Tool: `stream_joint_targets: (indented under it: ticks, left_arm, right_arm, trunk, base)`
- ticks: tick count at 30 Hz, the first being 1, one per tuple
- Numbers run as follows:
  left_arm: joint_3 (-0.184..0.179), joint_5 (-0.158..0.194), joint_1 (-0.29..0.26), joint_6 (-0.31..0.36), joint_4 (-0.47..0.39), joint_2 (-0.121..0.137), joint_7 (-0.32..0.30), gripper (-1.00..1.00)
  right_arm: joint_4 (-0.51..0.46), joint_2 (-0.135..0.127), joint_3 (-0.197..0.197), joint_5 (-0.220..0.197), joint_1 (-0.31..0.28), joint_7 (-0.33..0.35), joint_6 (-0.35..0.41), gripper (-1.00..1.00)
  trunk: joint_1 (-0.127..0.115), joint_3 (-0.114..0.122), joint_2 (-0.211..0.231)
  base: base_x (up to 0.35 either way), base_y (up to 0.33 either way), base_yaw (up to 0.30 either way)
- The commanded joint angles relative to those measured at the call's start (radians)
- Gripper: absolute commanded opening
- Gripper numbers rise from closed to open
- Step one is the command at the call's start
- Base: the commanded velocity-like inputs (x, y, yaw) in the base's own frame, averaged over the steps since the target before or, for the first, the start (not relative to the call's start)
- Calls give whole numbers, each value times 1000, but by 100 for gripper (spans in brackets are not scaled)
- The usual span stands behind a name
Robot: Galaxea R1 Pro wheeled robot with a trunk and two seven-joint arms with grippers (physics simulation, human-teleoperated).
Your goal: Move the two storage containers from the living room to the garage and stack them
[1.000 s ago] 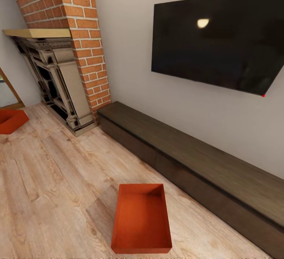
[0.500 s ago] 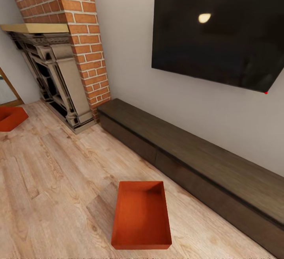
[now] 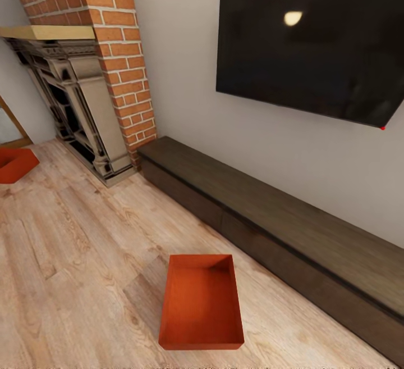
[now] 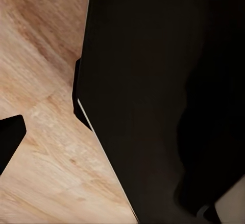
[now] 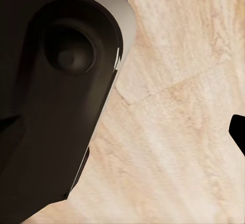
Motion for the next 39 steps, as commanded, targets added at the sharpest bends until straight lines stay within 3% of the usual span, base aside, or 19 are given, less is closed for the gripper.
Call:
stream_joint_targets:
  ticks: [1, 39]
  left_arm:
    - [0, 5, 0, -1, -1, 0, 0, 100]
    - [0, 5, 0, -1, -1, 0, 0, 100]
  right_arm:
    - [3, 0, 8, -8, -1, -1, -6, 100]
    - [3, 3, 8, -9, -1, -2, -7, 100]
  trunk:
    - [0, -2, 0]
    - [0, -63, 0]
  base:
    - [0, 0, 0]
    - [0, 0, 0]
